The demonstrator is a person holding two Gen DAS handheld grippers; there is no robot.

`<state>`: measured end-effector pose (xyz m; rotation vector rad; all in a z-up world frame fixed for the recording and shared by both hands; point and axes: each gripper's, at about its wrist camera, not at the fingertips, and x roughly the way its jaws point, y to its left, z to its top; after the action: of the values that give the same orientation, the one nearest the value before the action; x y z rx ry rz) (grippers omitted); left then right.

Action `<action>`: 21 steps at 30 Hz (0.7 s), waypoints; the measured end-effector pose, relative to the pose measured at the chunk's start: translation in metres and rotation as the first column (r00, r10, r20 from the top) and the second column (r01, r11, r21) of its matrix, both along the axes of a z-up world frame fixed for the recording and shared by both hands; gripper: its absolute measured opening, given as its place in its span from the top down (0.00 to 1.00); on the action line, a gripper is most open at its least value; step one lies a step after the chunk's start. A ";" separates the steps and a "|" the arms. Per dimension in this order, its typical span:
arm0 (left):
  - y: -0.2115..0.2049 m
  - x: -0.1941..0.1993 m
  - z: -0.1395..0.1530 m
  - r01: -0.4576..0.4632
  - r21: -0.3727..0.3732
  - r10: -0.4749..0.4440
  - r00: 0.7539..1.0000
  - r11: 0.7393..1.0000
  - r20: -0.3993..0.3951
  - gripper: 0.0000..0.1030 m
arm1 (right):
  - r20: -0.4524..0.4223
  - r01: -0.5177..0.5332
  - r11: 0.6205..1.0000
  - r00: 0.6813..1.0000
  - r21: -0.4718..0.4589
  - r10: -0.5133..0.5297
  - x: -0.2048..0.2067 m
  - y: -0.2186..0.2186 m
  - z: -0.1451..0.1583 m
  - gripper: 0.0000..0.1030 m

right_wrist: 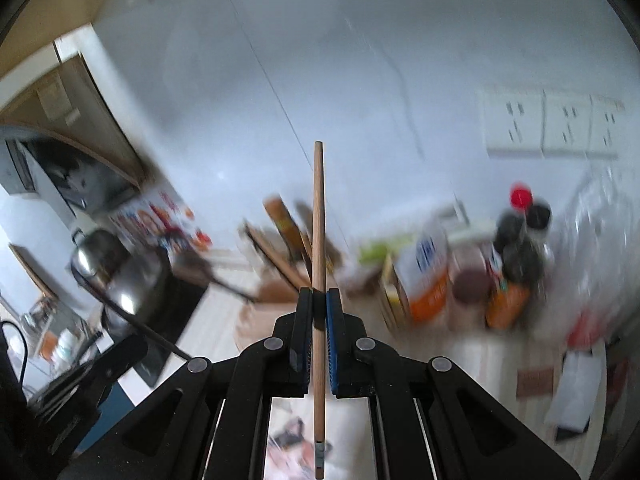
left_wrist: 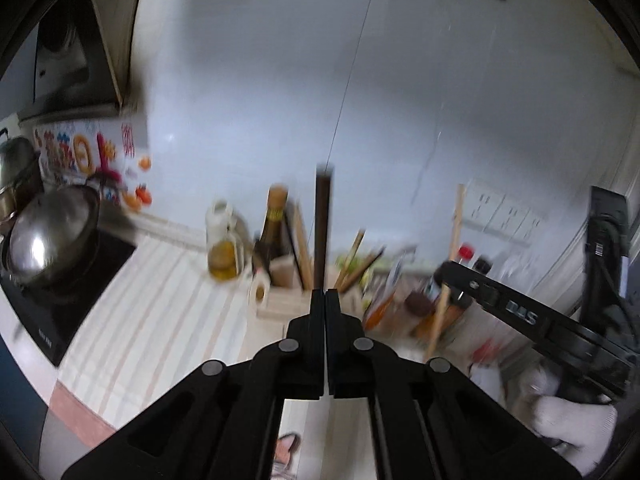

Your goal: Organize utensils

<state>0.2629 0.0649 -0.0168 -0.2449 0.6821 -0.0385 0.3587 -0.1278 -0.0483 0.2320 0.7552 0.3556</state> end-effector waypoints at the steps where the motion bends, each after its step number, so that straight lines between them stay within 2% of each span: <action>1: 0.003 0.004 0.009 0.002 -0.007 -0.002 1.000 1.000 0.018 1.00 | 0.020 0.003 1.000 1.000 0.011 -0.003 0.007 0.003 0.011 0.94; 7: 0.012 0.029 0.034 -0.011 0.020 0.010 0.998 1.000 0.066 1.00 | 0.107 0.008 1.000 0.994 0.030 -0.011 0.041 0.023 0.045 0.94; 10: 0.023 0.034 0.020 -0.030 0.007 0.030 0.999 1.000 0.016 0.98 | 0.077 -0.001 0.999 0.997 0.045 -0.002 0.055 0.028 0.042 0.94; 13: 0.044 0.020 -0.021 -0.088 0.003 0.088 0.990 0.996 -0.111 0.92 | 0.044 -0.014 0.999 0.999 0.034 0.012 0.049 0.023 0.027 0.94; 14: 0.049 0.010 -0.041 -0.113 0.005 0.112 0.979 0.994 -0.169 0.80 | 0.028 -0.016 1.000 0.999 0.022 0.015 0.042 0.018 0.016 0.94; 15: 0.053 0.001 -0.059 -0.130 0.002 0.127 0.970 0.992 -0.207 0.60 | 0.005 -0.021 1.000 1.000 0.011 0.021 0.035 0.012 0.003 0.94; 16: 0.058 -0.013 -0.087 -0.162 -0.007 0.155 0.952 0.987 -0.262 0.50 | -0.014 -0.022 1.000 1.000 -0.008 0.022 0.027 0.007 -0.010 0.94; 17: 0.062 -0.023 -0.119 -0.191 -0.037 0.168 0.927 0.981 -0.336 0.47 | -0.045 -0.019 0.999 0.999 -0.037 0.017 0.019 0.001 -0.028 0.94; 21: 0.058 -0.036 -0.228 -0.274 -0.153 0.135 0.798 0.950 -0.588 0.47 | -0.237 -0.001 0.996 0.971 -0.088 -0.020 0.001 -0.029 -0.109 0.94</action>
<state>0.2267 0.1226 -0.2451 -0.5706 1.2549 0.1759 0.3600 -0.1568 -0.1573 0.1976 1.0038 0.2879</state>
